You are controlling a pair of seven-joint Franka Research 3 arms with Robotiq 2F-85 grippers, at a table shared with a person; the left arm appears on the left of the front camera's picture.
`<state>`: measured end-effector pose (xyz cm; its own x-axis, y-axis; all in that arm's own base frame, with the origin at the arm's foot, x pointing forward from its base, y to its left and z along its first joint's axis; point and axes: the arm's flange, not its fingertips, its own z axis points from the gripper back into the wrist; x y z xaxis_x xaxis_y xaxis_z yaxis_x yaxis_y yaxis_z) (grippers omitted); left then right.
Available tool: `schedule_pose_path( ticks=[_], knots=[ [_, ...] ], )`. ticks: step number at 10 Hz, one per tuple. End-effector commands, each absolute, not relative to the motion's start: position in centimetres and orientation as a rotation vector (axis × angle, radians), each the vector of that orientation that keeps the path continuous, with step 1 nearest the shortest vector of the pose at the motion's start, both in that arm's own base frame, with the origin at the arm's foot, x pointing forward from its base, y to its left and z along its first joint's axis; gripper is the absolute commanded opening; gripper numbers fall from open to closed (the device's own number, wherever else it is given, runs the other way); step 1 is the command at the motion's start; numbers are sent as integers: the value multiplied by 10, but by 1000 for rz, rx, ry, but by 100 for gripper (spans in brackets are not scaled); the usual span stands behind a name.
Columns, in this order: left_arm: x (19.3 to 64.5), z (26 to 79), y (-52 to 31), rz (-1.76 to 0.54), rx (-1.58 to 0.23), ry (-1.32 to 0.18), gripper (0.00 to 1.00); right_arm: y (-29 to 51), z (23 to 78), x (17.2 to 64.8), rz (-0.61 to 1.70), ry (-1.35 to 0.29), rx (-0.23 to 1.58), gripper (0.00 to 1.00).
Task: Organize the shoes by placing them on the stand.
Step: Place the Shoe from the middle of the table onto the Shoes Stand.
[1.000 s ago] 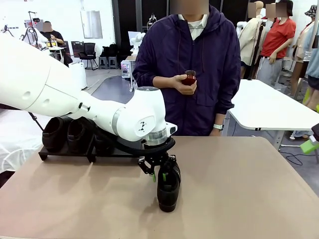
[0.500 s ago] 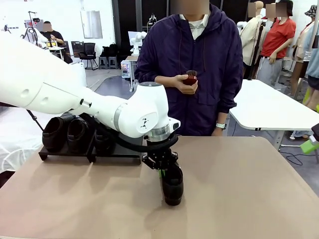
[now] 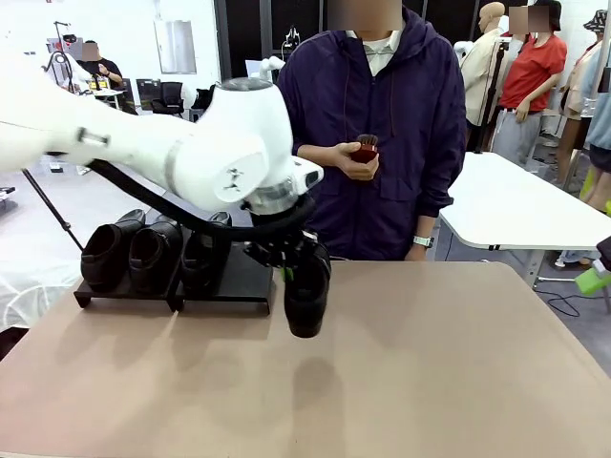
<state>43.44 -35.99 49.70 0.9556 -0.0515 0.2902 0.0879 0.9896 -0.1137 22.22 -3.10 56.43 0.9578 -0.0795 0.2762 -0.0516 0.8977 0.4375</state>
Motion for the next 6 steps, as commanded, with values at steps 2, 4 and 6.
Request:
schedule_pose_path(
  ticks=[2, 4, 6],
  knots=[
    [390, 498, -298, -140, -211, -412, 0, -33, 567, 222, 4, -296, 471, 100],
    [412, 506, -320, -108, -135, -368, 0, -33, 567, 222, 4, -296, 471, 100],
    [412, 506, -320, -108, -135, -368, 0, -33, 567, 222, 4, -296, 471, 100]
  ],
)
